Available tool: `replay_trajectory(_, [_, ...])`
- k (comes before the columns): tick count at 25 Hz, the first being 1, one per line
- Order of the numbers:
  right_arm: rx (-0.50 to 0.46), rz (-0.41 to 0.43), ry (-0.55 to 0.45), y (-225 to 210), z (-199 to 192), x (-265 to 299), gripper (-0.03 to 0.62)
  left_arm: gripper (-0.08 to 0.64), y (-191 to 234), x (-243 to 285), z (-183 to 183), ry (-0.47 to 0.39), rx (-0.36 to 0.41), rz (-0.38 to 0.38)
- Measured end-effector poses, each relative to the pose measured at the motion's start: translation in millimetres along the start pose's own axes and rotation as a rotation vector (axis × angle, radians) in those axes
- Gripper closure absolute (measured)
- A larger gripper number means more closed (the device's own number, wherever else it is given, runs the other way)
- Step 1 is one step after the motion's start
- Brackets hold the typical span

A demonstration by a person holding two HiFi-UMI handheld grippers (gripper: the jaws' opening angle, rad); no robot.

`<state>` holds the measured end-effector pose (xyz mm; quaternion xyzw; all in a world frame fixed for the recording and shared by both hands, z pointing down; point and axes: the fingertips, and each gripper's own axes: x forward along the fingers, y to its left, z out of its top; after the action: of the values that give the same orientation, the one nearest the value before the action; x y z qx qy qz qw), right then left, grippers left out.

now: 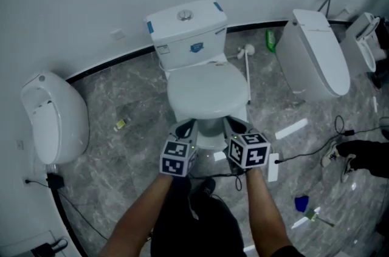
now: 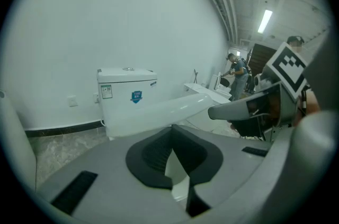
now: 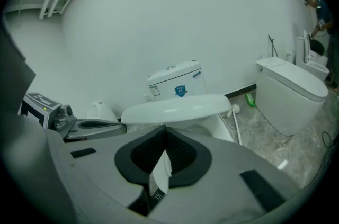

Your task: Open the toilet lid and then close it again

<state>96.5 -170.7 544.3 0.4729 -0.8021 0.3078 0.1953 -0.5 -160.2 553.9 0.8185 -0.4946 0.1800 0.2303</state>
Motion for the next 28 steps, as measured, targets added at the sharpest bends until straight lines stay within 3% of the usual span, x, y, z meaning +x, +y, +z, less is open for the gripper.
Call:
replay_trajectory(20, [0.008,-0.040,-0.023,20.0,114.3,32.2,0.583,0.555,57.1,29.6,129.7,0.006,0.023,-0.026])
replay_trajectory(28, [0.017,-0.061,-0.054,18.2,162.6,46.9,0.583,0.555,83.5,51.7,164.3,0.028,0.044,-0.037])
